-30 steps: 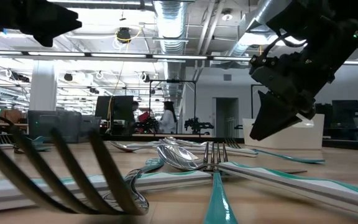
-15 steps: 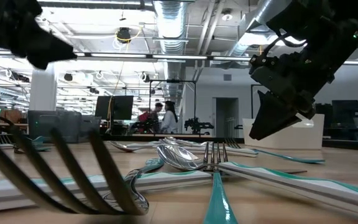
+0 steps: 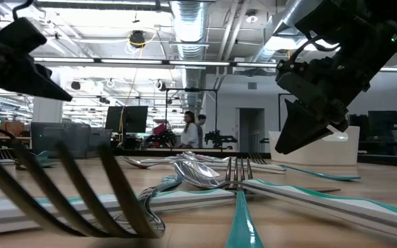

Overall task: Sort silverware by color (type)
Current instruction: Put the blue fork into the top white bin

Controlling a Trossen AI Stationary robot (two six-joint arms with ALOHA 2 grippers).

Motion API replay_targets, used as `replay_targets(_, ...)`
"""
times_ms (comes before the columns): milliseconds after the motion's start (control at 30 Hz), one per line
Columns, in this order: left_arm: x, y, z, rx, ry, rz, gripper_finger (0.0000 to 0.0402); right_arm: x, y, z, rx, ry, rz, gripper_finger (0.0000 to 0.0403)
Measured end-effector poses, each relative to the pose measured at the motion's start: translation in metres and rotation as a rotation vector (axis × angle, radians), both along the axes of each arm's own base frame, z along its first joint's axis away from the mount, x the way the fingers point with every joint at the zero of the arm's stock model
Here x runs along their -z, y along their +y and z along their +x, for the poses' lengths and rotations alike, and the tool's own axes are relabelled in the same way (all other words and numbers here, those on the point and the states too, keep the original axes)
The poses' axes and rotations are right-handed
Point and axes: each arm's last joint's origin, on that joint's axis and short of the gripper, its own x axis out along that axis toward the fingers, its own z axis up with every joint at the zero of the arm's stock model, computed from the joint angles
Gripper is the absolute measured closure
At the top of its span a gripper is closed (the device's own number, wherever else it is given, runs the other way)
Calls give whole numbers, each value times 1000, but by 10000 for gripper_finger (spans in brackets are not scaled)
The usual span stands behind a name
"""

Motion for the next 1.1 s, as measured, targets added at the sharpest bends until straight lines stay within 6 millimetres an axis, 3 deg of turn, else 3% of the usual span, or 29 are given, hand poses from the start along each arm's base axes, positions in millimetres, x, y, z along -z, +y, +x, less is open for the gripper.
replay_targets(1100,2,1,-1,-11,18,-8,246,-1,1,0,11,-14,-18,281)
